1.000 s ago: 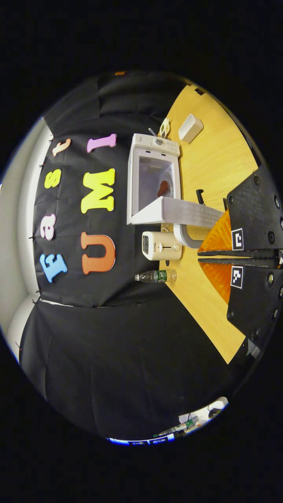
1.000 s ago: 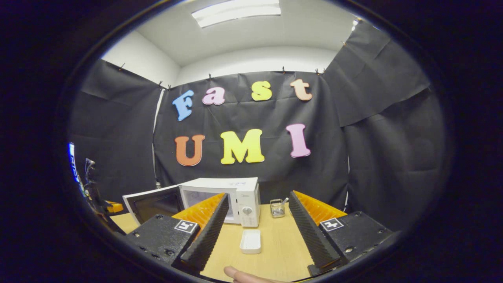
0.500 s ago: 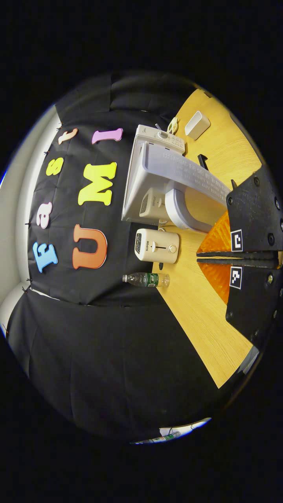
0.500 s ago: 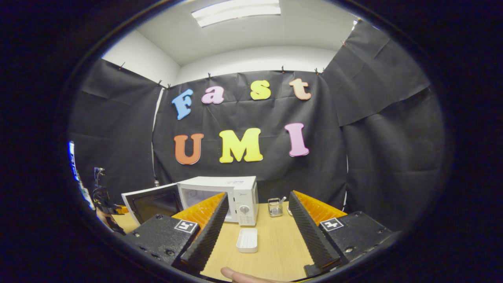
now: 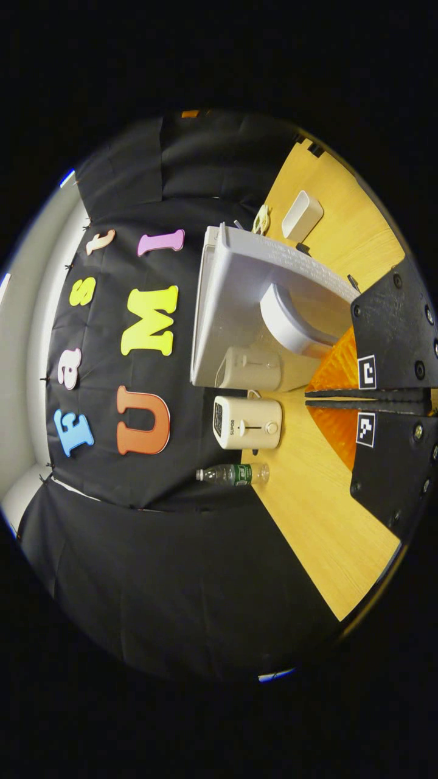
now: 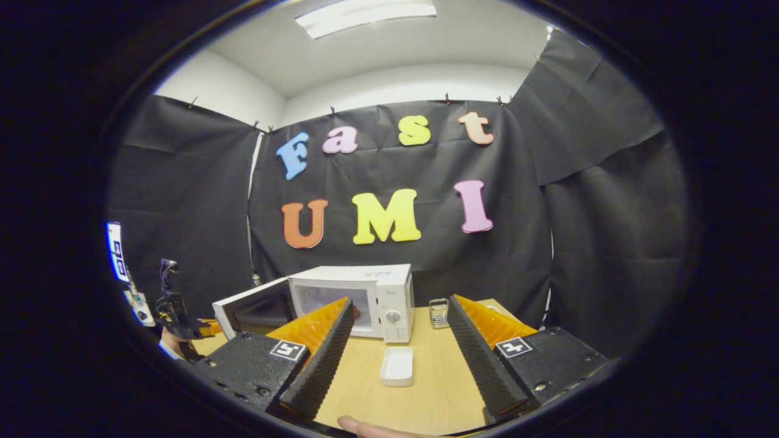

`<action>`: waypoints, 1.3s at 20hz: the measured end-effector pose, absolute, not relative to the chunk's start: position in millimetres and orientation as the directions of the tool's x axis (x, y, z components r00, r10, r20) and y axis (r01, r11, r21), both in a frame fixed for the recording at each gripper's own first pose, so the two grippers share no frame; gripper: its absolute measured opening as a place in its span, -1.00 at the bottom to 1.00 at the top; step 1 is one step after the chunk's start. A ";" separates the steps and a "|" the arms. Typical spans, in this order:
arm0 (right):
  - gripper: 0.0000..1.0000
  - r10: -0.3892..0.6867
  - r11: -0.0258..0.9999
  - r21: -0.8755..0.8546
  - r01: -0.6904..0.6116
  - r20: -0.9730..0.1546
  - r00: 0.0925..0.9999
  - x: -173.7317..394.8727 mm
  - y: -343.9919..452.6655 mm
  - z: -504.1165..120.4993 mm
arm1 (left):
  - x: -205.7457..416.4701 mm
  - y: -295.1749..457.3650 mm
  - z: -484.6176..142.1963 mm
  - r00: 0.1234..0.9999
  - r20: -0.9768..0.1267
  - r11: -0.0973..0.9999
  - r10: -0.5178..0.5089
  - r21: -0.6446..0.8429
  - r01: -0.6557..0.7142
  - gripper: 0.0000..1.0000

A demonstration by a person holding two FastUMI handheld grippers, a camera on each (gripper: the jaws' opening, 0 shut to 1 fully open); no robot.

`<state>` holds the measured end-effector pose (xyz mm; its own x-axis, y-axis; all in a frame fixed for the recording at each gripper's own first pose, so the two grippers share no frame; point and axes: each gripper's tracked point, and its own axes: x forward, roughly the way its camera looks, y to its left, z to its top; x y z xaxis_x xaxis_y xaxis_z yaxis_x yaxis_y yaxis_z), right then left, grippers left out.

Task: Open the microwave oven with the left hand, put the food in, and close the microwave oven.

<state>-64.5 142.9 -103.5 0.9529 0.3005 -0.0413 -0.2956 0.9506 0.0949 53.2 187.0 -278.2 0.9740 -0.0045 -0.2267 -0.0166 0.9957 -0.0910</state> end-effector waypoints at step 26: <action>0.96 0.260 0.961 0.097 -0.261 0.016 0.965 -66.2 76.5 -116.6 | 193.1 -39.7 -263.8 0.948 -0.159 0.958 -0.275 -0.124 0.258 -1.00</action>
